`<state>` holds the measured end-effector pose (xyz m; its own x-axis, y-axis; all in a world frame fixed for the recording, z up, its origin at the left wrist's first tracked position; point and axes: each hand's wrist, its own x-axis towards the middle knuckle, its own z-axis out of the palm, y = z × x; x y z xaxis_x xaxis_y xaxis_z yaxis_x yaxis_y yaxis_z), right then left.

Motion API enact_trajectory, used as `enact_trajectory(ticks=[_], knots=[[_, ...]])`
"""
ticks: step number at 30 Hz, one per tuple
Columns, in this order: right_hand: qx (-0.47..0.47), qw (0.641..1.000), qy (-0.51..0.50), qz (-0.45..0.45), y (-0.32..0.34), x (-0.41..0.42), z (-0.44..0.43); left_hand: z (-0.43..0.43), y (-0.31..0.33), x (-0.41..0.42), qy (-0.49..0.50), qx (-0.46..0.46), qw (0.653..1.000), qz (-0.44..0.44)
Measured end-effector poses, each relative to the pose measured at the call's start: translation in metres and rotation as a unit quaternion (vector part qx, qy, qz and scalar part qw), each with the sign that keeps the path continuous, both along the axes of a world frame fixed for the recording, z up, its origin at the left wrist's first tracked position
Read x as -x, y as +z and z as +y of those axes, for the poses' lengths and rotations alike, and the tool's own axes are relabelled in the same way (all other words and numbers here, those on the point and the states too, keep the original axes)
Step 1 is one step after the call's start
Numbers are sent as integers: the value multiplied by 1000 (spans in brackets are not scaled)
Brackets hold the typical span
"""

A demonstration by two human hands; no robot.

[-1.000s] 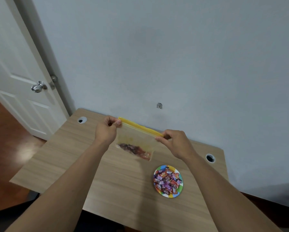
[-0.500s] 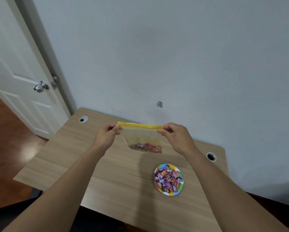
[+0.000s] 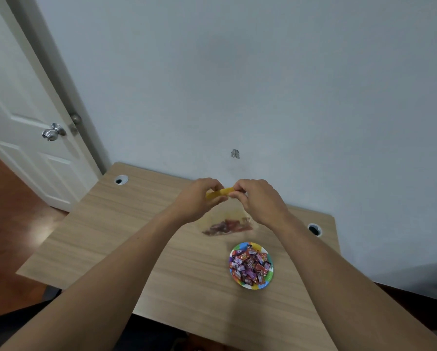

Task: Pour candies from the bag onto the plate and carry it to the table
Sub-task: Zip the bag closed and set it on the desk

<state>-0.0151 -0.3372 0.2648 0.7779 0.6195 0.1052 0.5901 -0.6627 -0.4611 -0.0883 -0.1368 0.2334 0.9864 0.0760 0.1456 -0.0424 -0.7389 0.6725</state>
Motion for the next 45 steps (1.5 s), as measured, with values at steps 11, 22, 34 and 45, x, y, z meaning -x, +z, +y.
enact_trajectory(ticks=[11,22,34,45], knots=[[-9,1000,-21,17,6,0,-6,-10,9,-10,32,8,999,-25],[44,998,0,-53,11,0,-3,-5,-5,-3,55,-81,993,-72],[44,997,-6,-58,19,-9,-2,18,-13,11,88,-160,980,-84],[48,996,-34,-64,25,-14,-4,35,-7,18,105,-155,978,-87]])
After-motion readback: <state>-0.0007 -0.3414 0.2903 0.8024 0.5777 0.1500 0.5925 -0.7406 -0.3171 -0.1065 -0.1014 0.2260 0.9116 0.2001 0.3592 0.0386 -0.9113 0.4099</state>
